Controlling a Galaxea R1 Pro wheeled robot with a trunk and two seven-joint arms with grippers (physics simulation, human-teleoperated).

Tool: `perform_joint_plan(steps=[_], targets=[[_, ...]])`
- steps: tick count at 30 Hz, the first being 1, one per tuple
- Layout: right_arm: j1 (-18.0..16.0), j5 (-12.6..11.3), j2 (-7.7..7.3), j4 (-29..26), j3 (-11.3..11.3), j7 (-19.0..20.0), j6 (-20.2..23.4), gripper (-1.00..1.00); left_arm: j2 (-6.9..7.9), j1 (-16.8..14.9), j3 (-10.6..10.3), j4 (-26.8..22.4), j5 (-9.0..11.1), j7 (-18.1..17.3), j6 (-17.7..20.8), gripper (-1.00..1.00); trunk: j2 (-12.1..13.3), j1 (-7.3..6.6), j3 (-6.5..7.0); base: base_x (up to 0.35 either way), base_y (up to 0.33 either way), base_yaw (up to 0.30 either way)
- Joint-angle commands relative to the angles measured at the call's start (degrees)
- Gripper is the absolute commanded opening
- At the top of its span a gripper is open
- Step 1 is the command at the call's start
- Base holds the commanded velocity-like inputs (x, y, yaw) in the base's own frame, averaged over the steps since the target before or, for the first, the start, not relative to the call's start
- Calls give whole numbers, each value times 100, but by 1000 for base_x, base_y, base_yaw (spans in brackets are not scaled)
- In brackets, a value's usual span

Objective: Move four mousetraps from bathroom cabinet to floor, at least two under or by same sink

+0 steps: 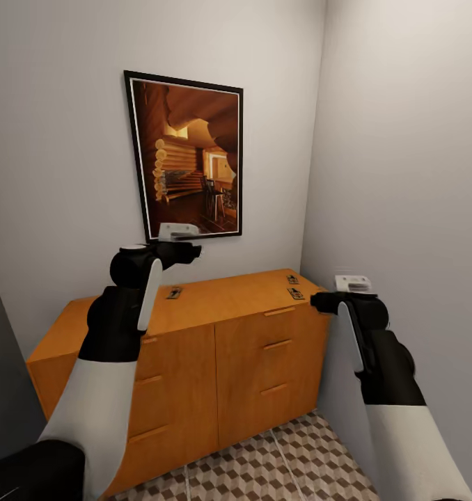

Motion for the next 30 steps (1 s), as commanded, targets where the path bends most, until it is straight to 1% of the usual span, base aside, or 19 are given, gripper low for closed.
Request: perform_joint_plan(steps=[1,5,9,10,13,15,20,26,30], targets=[[-122,0,38,59,-5,-41,24,100,32,-23,24,8,-12,0,43,100,-4,0,-8,0,0,0],[-598,-2,193,430,-4,-176,24,100,196,-65,96,35,17,-48,92,100,-4,0,-8,0,0,0],[-1097,-1,403,1014,-3,-309,24,100,344,-82,124,42,28,-149,198,100,-4,0,-8,0,0,0],[-1097,-1,403,1014,-3,-309,24,100,344,-82,124,42,28,-149,198,100,-4,0,-8,0,0,0],[-1422,21,553,1534,-1,-377,24,100,404,-86,125,45,24,-218,264,100,-4,0,-8,0,0,0],[-1574,35,622,1834,2,-406,24,100,423,-89,123,49,15,-245,291,100,-4,0,-8,0,0,0],[-1764,48,704,2203,9,-440,24,100,447,-92,122,54,6,-277,326,100,-4,0,-8,0,0,0],[-1825,43,722,2337,17,-446,24,100,460,-93,125,57,1,-287,334,100,-4,0,-8,16,0,0],[-1841,42,725,2422,21,-454,24,100,464,-93,128,87,3,-290,334,100,-4,0,-8,137,0,0]])
